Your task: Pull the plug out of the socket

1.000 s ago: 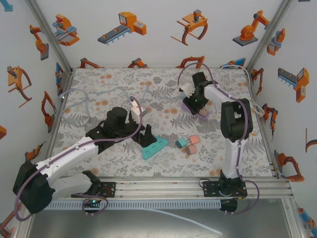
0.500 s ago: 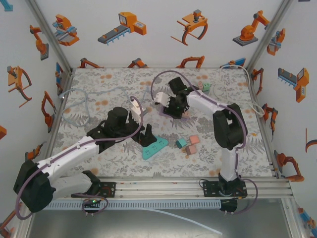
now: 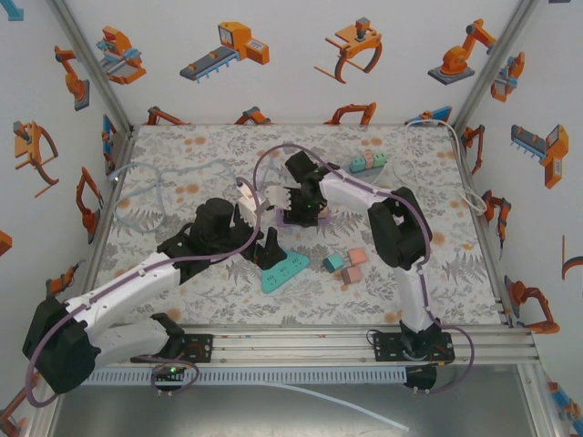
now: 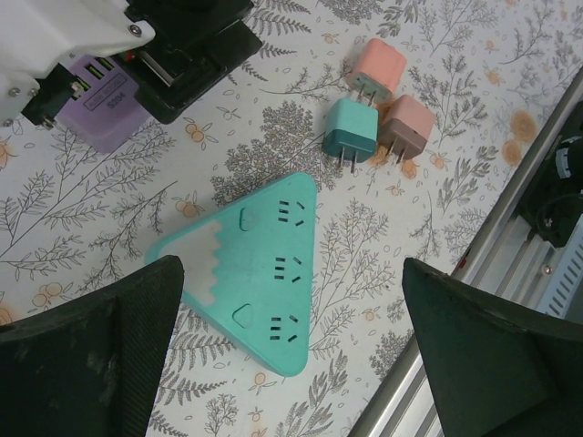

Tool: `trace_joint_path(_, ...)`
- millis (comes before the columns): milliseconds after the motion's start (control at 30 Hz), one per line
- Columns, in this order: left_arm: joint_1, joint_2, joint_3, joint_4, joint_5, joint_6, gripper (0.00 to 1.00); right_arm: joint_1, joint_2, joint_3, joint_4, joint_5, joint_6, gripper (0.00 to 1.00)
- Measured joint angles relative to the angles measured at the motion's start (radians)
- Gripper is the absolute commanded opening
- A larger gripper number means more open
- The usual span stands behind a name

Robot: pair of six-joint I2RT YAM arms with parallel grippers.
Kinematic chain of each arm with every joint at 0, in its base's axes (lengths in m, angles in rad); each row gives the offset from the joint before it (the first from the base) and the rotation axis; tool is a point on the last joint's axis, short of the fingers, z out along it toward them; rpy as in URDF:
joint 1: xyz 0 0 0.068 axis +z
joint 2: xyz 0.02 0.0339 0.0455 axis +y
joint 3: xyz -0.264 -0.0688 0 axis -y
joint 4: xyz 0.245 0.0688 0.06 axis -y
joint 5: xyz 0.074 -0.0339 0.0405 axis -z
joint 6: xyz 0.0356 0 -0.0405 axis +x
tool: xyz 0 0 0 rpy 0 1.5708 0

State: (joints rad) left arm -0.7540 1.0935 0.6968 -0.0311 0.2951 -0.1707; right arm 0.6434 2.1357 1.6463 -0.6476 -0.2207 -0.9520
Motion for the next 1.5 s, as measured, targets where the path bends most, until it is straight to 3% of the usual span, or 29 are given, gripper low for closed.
trace_joint_path(367,-0.001,0.005,-0.004,-0.007,-0.060,-0.012,0.97,-0.003,-0.070,-0.010,0.019,-0.052,-0.002,0.67)
trace_joint_path(533,0.002,0.037,0.003,-0.048,-0.184,-0.020,0.97,-0.041,-0.273,-0.147,0.121,-0.143,0.014,0.66)
trace_joint_path(700,0.055,0.113,0.042,-0.051,-0.229,-0.045,0.97,-0.156,-0.462,-0.344,0.327,-0.263,0.085,0.62)
trace_joint_path(933,0.166,0.312,0.182,0.004,-0.208,-0.085,1.00,-0.249,-0.481,-0.516,0.479,-0.354,0.156,0.56)
trace_joint_path(1000,0.177,0.381,0.235,0.014,-0.192,-0.093,0.97,-0.261,-0.468,-0.522,0.494,-0.379,0.168,0.55)
trace_joint_path(1367,0.186,0.660,0.382,0.072,-0.135,-0.164,0.61,-0.268,-0.364,-0.517,0.591,-0.520,0.184,0.44)
trace_joint_path(1500,0.186,0.712,0.407,0.077,-0.124,-0.185,0.57,-0.268,-0.325,-0.513,0.568,-0.523,0.161,0.43)
